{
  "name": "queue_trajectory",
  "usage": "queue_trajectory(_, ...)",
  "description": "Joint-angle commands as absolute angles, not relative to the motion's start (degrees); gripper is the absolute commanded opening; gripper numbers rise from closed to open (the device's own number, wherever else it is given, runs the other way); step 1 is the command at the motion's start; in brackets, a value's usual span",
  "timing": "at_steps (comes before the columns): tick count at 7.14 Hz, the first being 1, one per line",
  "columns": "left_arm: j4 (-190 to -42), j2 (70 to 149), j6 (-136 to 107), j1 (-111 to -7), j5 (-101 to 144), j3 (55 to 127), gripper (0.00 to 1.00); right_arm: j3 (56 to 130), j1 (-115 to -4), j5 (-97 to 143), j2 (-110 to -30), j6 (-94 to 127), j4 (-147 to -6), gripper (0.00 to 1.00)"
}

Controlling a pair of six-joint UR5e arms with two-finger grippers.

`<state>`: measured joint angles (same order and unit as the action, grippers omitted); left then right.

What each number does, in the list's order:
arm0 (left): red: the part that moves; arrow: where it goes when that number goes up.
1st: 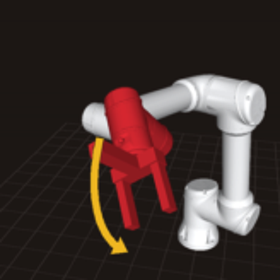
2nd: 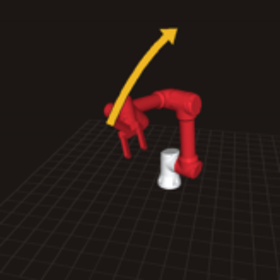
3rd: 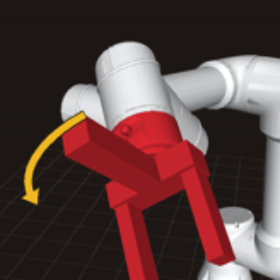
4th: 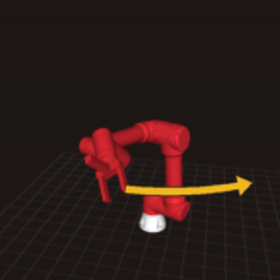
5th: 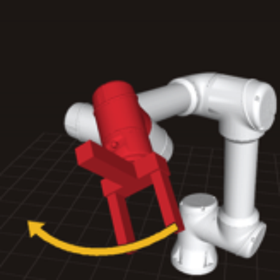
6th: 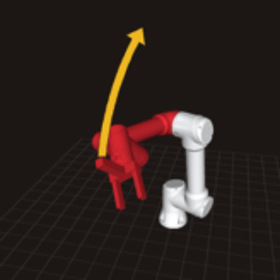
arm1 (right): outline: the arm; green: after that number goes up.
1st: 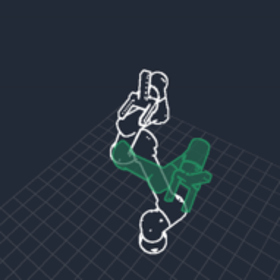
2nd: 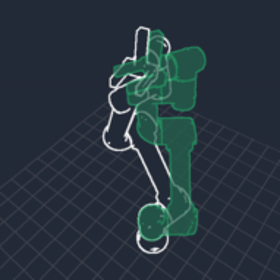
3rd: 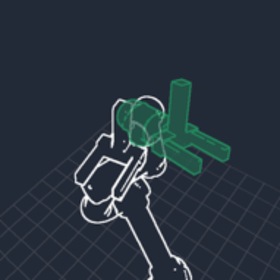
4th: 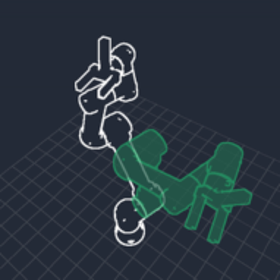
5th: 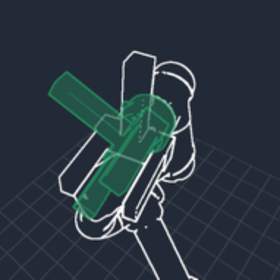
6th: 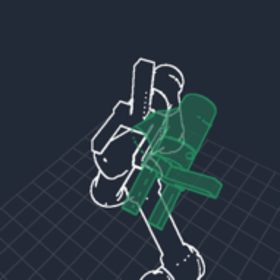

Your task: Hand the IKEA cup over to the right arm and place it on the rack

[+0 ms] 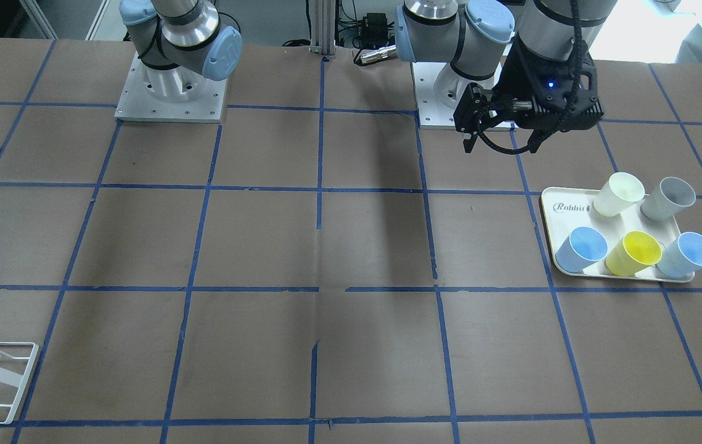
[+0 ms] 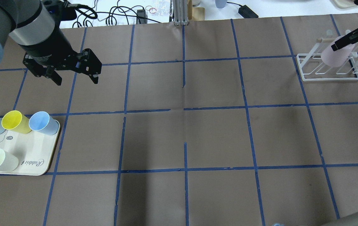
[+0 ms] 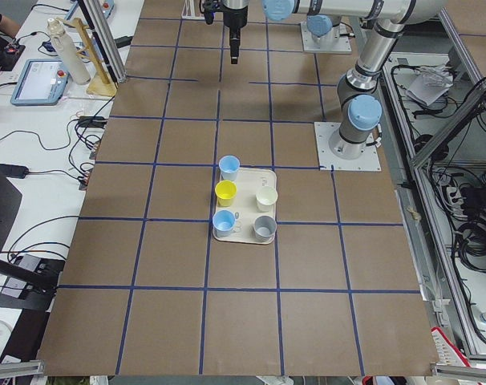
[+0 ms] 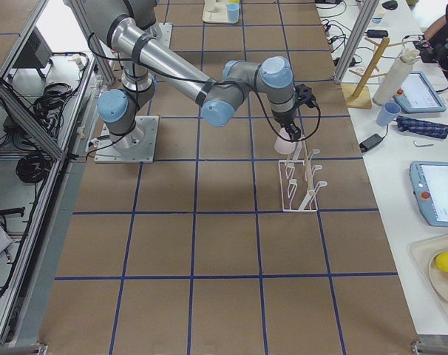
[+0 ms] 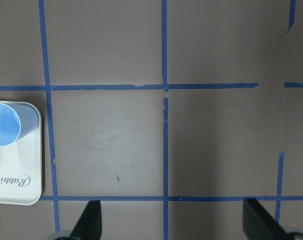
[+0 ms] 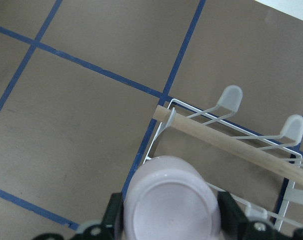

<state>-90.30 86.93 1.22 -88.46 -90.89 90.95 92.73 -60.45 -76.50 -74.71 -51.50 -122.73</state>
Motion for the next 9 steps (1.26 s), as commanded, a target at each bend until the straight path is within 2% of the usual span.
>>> queue_trajectory(1,-88.95,87.1,2.64,-87.36,-90.53,91.4,1.0,92.81,-60.38,-77.08,-74.44,-51.5,-123.4,0.08)
queue_trajectory(9,-89.03,87.89,2.55,-88.15,-88.77,90.7,1.0,92.81,-59.33,-76.46,-71.46,-51.15,-123.49,0.07)
